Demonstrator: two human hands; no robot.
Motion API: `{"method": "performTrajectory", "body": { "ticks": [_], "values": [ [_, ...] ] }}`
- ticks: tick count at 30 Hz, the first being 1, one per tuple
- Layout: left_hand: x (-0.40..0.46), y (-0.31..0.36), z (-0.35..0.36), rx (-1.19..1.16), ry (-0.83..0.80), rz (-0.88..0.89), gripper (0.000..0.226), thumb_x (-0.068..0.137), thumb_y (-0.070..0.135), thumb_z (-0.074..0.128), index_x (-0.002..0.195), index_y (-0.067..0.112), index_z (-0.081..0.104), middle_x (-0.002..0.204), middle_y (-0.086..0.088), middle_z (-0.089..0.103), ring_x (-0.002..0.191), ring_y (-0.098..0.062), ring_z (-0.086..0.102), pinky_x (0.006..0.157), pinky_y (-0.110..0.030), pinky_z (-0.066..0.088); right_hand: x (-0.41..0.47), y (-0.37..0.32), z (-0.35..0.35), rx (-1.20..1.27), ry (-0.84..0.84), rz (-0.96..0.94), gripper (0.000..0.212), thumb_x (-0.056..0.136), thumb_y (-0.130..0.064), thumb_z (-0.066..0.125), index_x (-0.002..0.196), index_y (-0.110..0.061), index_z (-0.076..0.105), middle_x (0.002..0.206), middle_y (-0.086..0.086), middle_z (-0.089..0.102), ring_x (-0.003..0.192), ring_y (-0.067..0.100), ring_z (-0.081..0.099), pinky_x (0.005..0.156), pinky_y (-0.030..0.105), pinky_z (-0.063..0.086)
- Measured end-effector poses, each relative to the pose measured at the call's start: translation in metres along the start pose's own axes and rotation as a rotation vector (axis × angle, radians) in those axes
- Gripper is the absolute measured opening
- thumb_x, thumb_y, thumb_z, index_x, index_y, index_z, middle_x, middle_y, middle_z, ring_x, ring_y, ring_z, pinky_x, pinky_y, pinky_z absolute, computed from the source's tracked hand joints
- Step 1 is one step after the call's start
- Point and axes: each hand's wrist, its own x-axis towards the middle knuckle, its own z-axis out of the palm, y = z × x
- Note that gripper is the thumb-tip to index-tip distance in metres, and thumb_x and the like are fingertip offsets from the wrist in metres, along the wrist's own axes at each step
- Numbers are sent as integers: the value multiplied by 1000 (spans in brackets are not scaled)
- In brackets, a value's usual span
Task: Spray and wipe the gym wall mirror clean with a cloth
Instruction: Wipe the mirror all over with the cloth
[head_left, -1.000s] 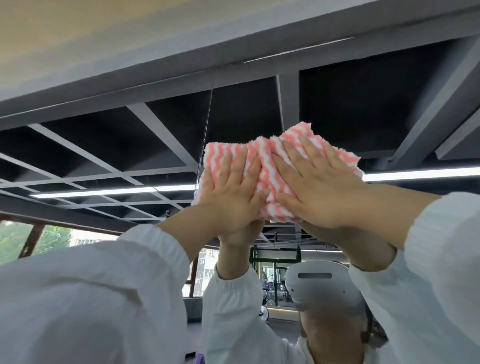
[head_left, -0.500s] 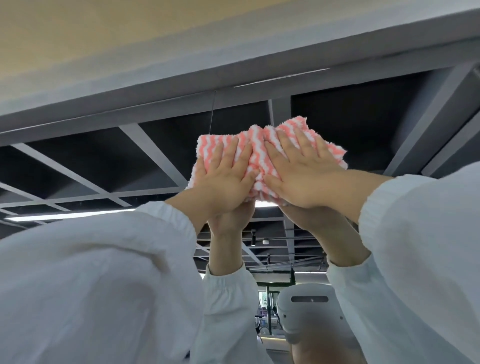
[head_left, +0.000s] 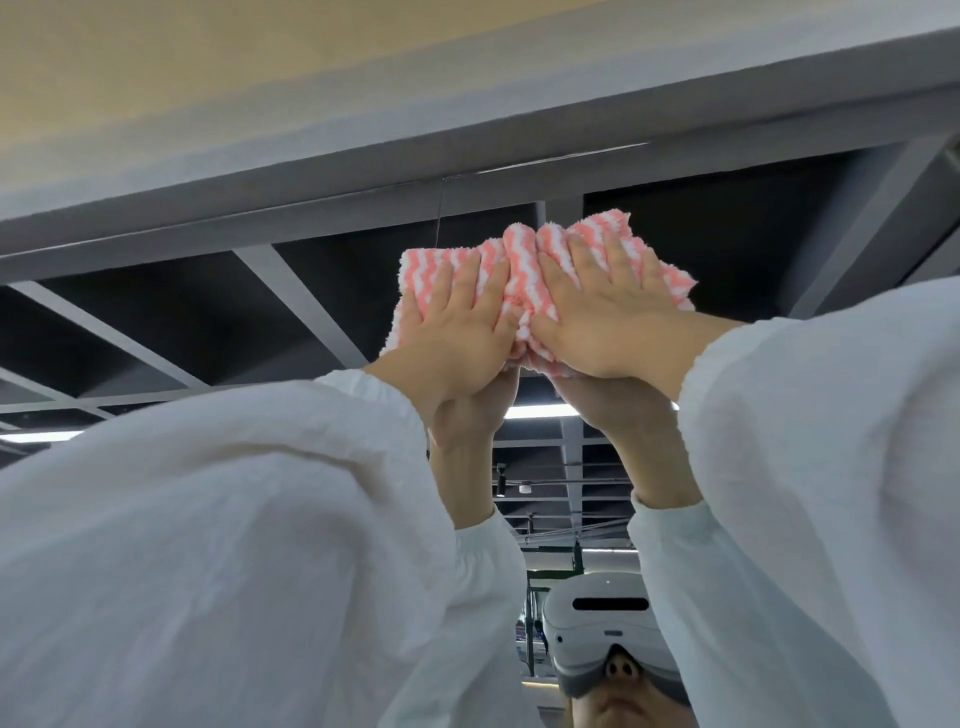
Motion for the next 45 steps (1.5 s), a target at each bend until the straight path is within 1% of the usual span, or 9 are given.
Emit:
{"method": "performTrajectory", "body": {
  "ticks": [2, 6, 14, 22, 27, 35, 38, 42, 45],
  "values": [
    [-2, 0, 1, 21, 6, 7, 58, 101, 46, 9, 146, 26, -22, 155, 3, -26, 142, -20, -24, 112, -46, -15, -1, 1, 0, -7, -4, -6, 66, 100, -46, 26, 151, -26, -12, 158, 2, -18, 144, 26, -19, 113, 50, -13],
    [-7, 7, 2, -35, 6, -34, 58, 101, 45, 9, 147, 26, -20, 156, 2, -24, 143, -20, -22, 113, -45, -14, -11, 3, -3, -32, -69, -40, 69, 98, -55, 17, 147, -27, -23, 156, -2, -26, 143, 26, -23, 113, 47, -14],
    [-26, 15, 5, -61, -37, -36, 57, 101, 44, 9, 147, 27, -21, 155, 2, -25, 143, -20, -22, 113, -45, -14, -28, 11, -3, -59, -99, -84, 69, 97, -58, 15, 147, -28, -23, 156, -2, -27, 143, 25, -23, 112, 44, -16],
    [-55, 25, 9, -20, -108, -5, 58, 100, 46, 7, 145, 28, -24, 154, 2, -28, 142, -21, -25, 114, -46, -14, -53, 20, -7, -62, -200, -127, 73, 96, -60, 17, 145, -28, -27, 153, -4, -33, 141, 23, -28, 111, 41, -19],
    [-71, 37, 11, 32, -185, 15, 61, 98, 49, 6, 143, 25, -29, 152, 0, -33, 140, -24, -28, 112, -47, -16, -65, 33, -11, -79, -283, -112, 79, 93, -65, 21, 144, -30, -30, 153, -4, -33, 141, 23, -28, 116, 46, -12],
    [-106, 68, 20, 48, -292, 85, 64, 97, 54, 7, 132, 28, -38, 147, -1, -41, 137, -26, -34, 109, -50, -20, -97, 63, -20, -150, -314, -151, 92, 86, -71, 29, 147, -28, -24, 155, -2, -28, 144, 22, -21, 115, 39, -11],
    [-119, 78, 21, 92, -302, 108, 67, 97, 55, 8, 135, 25, -38, 146, -3, -42, 136, -28, -35, 108, -52, -21, -111, 73, -26, -156, -309, -178, 93, 84, -72, 30, 148, -27, -20, 157, -2, -24, 145, 21, -17, 115, 37, -9],
    [-134, 79, 23, 136, -328, 155, 72, 93, 61, 8, 137, 25, -37, 147, -6, -41, 137, -30, -33, 112, -54, -15, -126, 86, -35, -197, -365, -214, 94, 83, -71, 31, 149, -26, -18, 157, 0, -23, 145, 21, -16, 116, 36, -7],
    [-140, 70, 17, 232, -302, 230, 76, 81, 71, -6, 133, 27, -39, 151, -8, -33, 142, -31, -23, 115, -52, -6, -132, 95, -42, -205, -407, -216, 92, 85, -67, 36, 149, -29, -18, 158, -2, -19, 146, 21, -11, 120, 40, 5]
  ]
}}
